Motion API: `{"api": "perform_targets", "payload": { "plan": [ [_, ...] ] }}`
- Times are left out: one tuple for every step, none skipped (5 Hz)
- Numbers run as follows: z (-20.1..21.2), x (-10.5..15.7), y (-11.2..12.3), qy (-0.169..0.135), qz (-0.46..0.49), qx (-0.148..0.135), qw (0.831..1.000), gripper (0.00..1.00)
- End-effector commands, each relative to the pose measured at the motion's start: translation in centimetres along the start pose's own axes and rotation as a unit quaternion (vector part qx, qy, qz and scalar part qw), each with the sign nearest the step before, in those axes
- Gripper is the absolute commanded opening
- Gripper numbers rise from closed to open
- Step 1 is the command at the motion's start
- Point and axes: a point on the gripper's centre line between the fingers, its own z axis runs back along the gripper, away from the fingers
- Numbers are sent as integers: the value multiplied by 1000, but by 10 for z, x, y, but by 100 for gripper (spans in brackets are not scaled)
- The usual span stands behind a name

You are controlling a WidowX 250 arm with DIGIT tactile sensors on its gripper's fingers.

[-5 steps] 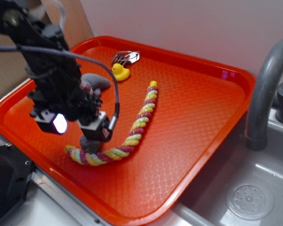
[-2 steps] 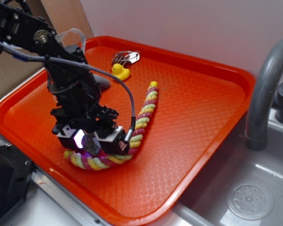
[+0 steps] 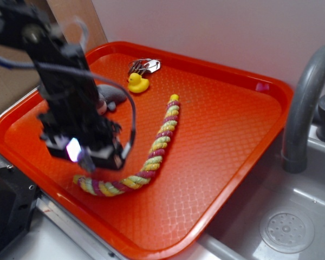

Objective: Grab the rock.

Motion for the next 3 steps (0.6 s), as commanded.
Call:
{"api": "perform_targets", "payload": {
  "plan": [
    [95,33,24,-16,71,2,997,0],
    [138,53,34,5,37,-20,999,0],
    [153,62,30,15,-15,-28,999,0]
  ]
}}
